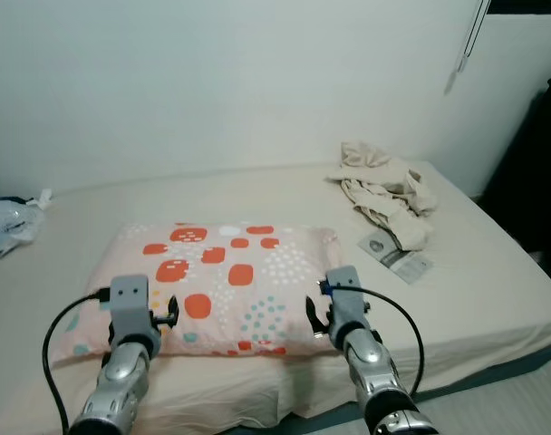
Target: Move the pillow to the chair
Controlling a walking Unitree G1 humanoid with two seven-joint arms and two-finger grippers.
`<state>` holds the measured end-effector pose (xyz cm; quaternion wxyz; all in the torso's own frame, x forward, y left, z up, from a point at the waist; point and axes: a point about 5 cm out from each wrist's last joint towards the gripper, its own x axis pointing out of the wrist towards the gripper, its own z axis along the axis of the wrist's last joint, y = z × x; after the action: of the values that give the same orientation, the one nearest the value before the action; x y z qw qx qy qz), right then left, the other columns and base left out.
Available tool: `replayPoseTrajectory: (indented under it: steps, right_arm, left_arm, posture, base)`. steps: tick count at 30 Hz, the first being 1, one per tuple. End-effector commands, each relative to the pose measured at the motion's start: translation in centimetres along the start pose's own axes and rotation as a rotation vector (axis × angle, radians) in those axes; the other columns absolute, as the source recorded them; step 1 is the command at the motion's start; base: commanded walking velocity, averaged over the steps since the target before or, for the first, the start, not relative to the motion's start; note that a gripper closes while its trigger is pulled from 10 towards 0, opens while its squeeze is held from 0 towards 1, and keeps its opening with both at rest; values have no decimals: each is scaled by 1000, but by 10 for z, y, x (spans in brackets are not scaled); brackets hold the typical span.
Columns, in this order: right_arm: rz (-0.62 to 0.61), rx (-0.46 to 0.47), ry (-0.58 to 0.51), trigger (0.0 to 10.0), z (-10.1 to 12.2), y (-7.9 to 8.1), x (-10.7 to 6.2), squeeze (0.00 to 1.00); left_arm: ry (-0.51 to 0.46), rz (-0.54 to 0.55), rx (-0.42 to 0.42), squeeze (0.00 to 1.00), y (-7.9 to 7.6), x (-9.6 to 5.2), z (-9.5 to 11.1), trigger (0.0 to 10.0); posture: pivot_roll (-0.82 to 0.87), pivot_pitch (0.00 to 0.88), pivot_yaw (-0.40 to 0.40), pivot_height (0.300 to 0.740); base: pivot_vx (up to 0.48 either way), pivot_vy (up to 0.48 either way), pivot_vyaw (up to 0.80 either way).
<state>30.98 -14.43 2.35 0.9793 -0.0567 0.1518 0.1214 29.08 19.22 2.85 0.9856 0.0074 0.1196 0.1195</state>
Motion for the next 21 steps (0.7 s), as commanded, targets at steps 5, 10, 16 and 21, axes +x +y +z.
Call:
replayPoseTrajectory:
  steps: [5, 10, 16, 21]
  right_arm:
    - [54, -79, -43, 10000, 17, 8, 8, 0]
    - [127, -167, -96, 10000, 23, 8, 7, 0]
    - [88, -62, -159, 10000, 34, -13, 5, 0]
    - [41, -59, -160, 10000, 28, -15, 2, 0]
  left_arm:
    - [-35, 7, 71, 0, 17, 15, 19, 10000]
    - [-120, -28, 148, 0, 17, 19, 37, 10000]
    - [-171, 18, 198, 0, 16, 21, 41, 10000]
    - [-142, 28, 190, 0, 20, 14, 29, 10000]
  posture:
    - [26, 70, -108, 740]
    - [44, 58, -101, 740]
    - [-25, 76, -34, 740]
    - [-17, 56, 5, 740]
  base:
    - [0, 0, 0]
    - [0, 0, 0]
    - [0, 0, 0]
    - [0, 0, 0]
